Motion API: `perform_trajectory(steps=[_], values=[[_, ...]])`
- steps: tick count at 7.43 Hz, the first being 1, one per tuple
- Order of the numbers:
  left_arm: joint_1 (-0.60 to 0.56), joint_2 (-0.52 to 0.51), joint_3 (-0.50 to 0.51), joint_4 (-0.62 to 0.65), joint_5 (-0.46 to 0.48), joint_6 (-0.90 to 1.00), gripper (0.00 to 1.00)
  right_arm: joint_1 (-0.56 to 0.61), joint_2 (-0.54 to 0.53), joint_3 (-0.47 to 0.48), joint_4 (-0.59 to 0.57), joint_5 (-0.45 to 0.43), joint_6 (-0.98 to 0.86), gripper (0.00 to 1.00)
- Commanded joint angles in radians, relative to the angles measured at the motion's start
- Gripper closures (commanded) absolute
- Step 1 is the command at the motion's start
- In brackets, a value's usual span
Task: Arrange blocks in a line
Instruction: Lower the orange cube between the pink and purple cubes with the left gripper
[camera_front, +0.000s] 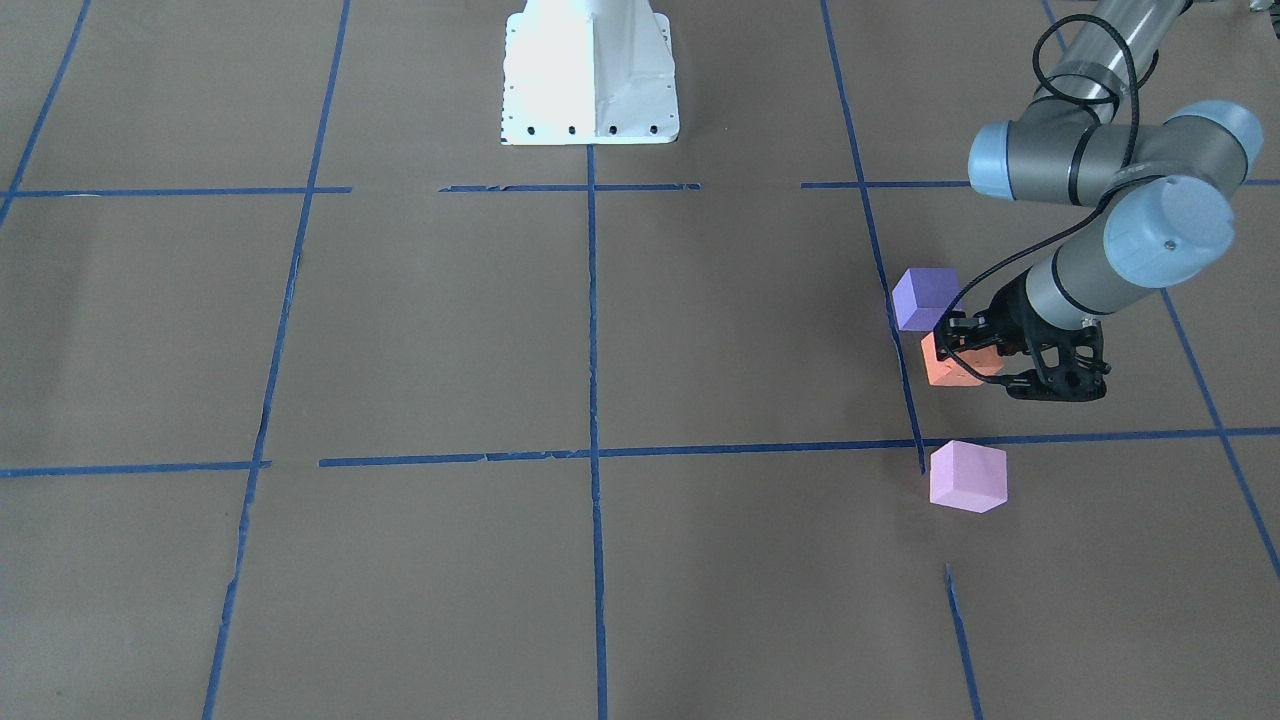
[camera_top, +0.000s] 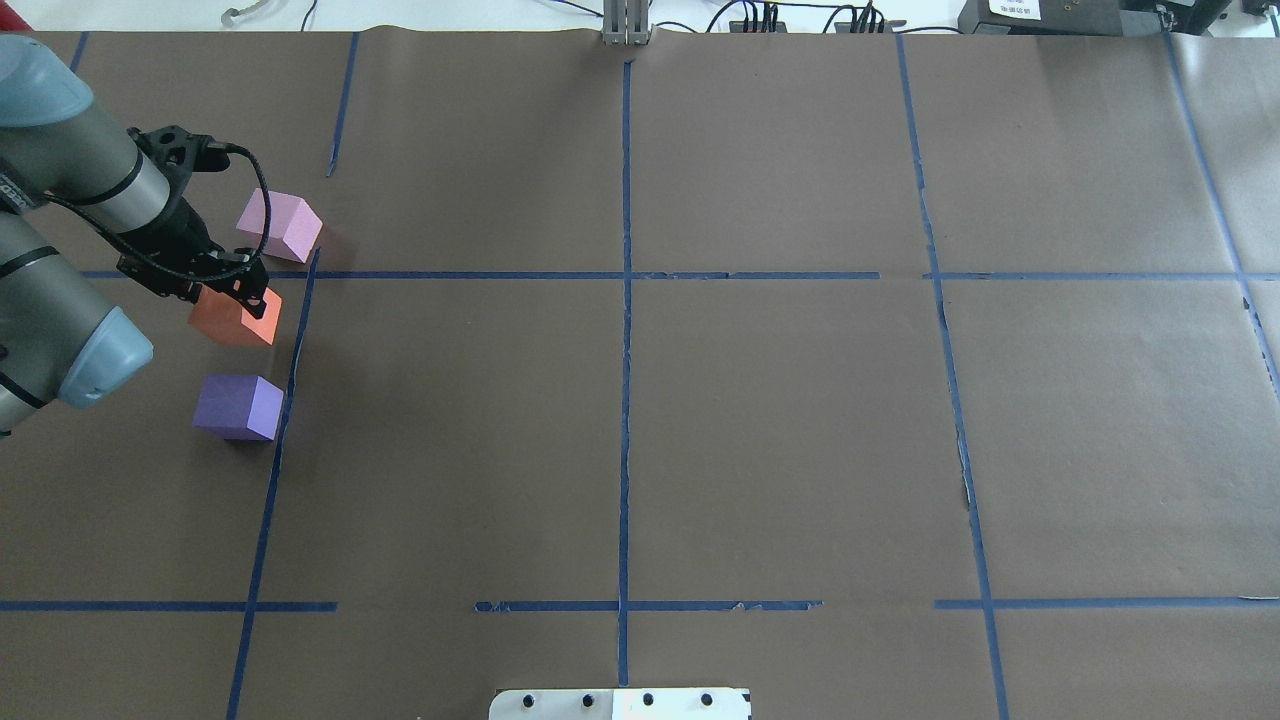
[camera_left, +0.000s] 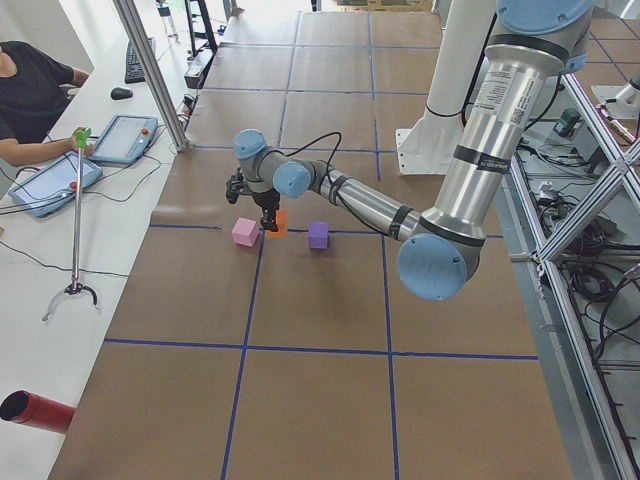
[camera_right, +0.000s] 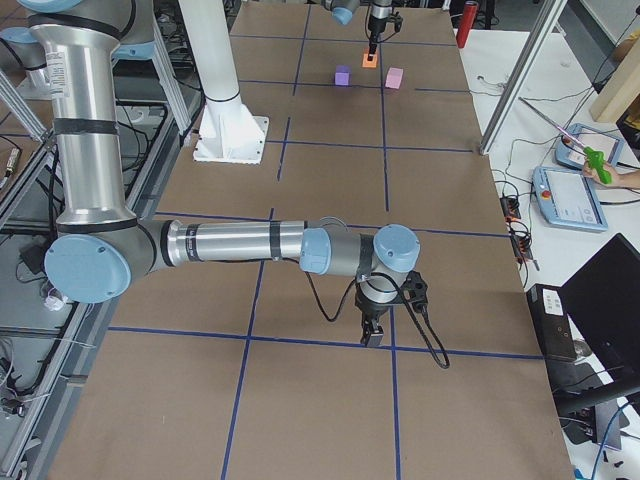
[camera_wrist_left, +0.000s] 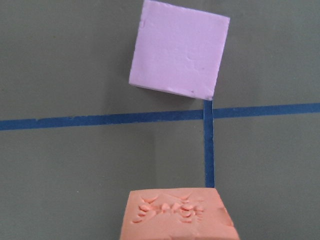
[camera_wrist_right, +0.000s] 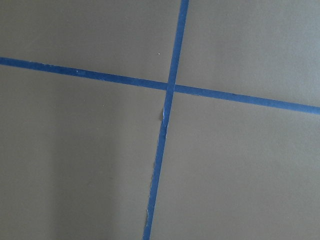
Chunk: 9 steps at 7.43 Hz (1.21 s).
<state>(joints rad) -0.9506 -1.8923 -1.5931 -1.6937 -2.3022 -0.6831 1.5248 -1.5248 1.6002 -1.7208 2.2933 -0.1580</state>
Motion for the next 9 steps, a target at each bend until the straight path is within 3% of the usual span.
perform_trajectory(steps=[1,8,9], values=[[0.015,0.002,0.042,-0.049,0.003,-0.003,1.00,0.000,0.000,0.000,0.000,0.000,0.000,0.00],[0.021,-0.002,0.087,-0.103,0.003,-0.001,1.00,0.000,0.000,0.000,0.000,0.000,0.000,0.00],[0.021,-0.004,0.087,-0.104,0.003,0.005,0.60,0.000,0.000,0.001,0.000,0.000,-0.002,0.00]])
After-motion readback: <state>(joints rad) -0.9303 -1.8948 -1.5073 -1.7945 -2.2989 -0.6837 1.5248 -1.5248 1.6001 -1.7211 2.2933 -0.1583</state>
